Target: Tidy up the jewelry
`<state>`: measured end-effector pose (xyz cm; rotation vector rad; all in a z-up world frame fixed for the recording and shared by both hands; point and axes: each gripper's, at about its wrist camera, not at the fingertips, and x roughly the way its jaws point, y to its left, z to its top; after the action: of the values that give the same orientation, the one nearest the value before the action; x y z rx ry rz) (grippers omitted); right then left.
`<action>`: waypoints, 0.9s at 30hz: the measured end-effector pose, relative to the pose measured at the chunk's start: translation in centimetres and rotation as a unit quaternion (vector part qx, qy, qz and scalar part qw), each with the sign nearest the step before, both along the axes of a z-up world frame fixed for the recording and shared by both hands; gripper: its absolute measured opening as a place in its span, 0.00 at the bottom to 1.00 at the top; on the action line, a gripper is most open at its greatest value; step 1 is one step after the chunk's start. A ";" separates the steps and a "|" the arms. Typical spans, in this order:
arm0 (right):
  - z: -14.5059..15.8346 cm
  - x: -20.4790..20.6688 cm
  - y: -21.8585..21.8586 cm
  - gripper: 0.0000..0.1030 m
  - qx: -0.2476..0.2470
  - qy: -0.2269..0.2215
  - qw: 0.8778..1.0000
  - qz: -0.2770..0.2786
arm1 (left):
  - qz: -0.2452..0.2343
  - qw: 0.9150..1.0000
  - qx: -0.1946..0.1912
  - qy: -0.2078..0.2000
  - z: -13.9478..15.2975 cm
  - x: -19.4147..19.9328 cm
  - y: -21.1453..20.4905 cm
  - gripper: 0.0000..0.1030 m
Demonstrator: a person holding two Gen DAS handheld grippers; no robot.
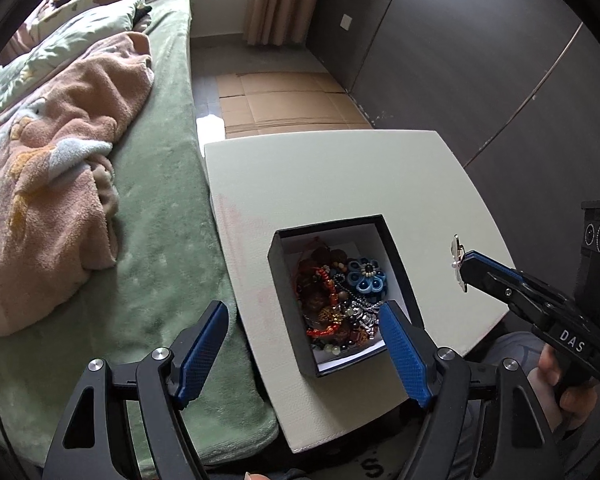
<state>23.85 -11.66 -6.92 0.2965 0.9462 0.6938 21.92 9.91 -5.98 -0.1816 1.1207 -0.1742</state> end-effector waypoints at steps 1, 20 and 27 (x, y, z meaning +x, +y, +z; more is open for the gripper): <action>0.1 -0.2 0.7 0.13 0.000 -0.002 1.000 0.008 | 0.003 1.000 -0.001 -0.002 0.0 -0.1 0.3 0.76; 3.4 -2.5 -3.0 0.74 -0.008 -0.013 0.998 -0.053 | 0.021 0.995 -0.046 -0.081 2.7 -4.2 -0.2 0.99; 4.6 -3.9 -5.1 0.74 -0.031 -0.001 0.997 -0.063 | 0.006 0.993 -0.041 -0.108 3.8 -7.0 -2.3 1.00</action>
<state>20.00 -16.78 -2.32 0.2982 0.9369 0.5472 14.91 7.61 -2.16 -0.2363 0.8983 -0.2234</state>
